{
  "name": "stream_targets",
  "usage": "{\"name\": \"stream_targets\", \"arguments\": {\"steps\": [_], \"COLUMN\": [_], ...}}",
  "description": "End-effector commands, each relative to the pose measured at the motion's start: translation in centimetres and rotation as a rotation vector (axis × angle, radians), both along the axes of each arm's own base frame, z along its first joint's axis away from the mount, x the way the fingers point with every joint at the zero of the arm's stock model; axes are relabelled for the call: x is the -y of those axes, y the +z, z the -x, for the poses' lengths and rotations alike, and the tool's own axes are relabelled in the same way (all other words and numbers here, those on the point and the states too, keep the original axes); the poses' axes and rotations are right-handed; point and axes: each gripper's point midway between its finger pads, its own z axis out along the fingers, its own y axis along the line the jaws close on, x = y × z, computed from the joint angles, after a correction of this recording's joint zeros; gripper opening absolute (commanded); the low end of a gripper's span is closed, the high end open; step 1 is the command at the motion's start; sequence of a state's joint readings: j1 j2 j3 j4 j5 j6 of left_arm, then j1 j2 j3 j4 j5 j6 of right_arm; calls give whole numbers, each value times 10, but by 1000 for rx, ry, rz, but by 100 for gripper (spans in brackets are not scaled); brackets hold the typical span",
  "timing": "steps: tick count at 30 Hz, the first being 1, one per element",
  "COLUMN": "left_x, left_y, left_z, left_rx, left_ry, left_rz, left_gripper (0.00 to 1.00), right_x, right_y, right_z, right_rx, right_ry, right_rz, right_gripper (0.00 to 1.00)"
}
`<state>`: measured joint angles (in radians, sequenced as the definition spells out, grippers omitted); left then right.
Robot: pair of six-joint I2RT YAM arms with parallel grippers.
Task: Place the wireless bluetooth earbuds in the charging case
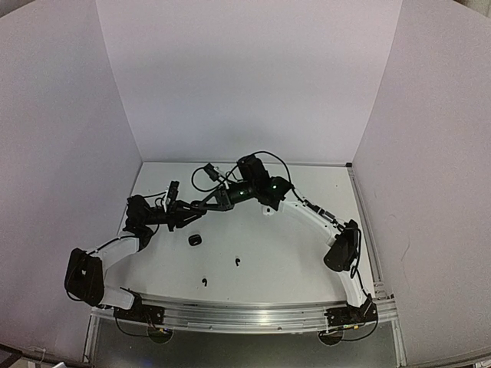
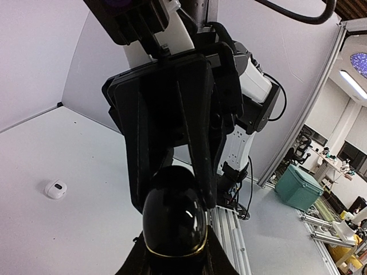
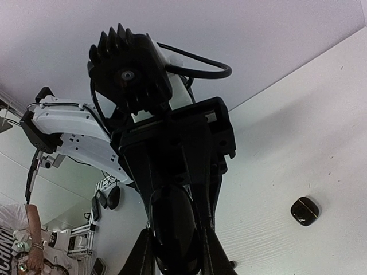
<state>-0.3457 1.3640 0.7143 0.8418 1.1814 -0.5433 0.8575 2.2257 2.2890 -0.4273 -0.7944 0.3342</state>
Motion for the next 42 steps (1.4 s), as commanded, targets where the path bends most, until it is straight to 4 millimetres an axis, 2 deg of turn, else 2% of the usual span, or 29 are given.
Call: {"name": "stream_targets", "arguments": {"steps": [1,11,12,15,19,23,26,29,32,37,39,41,42], "left_x": [0,0,0,0,0,-4,-12,-22,-28,-29,-29,-29,-29], "left_y": [25,25,25,23,15,2,-11,-21,-28,-37,-39,-40,-42], "left_z": [-3,-11,-12,-13,-9,-5,-14,-30,-36,-32,-31,-30,-30], "left_rx": [97,71,68,62,66,60,50,51,67,38,32,39,47], "left_ry": [10,50,51,57,41,32,86,183,233,224,219,211,208], "left_rz": [34,34,33,25,2,-40,-79,-132,-182,-209,-217,-231,-240], "left_gripper": [0,2,6,33,60,98,100,100,100,100,100,100,100], "right_x": [0,3,4,6,15,26,41,74,125,224,254,273,278], "right_y": [15,18,19,21,20,21,19,8,-18,-91,-127,-161,-172], "right_z": [6,7,6,2,-12,-22,-32,-53,-80,-123,-128,-135,-136], "right_rx": [21,52,56,60,53,53,43,15,-48,-189,-232,-280,-295], "right_ry": [9,1,-1,-18,-69,-112,-146,-207,-275,-355,-339,-303,-280], "right_rz": [-27,-29,-30,-30,-16,-5,9,44,93,233,342,439,466], "right_gripper": [0,0,0,0,0,0,0,0,0,0,0,0,0]}}
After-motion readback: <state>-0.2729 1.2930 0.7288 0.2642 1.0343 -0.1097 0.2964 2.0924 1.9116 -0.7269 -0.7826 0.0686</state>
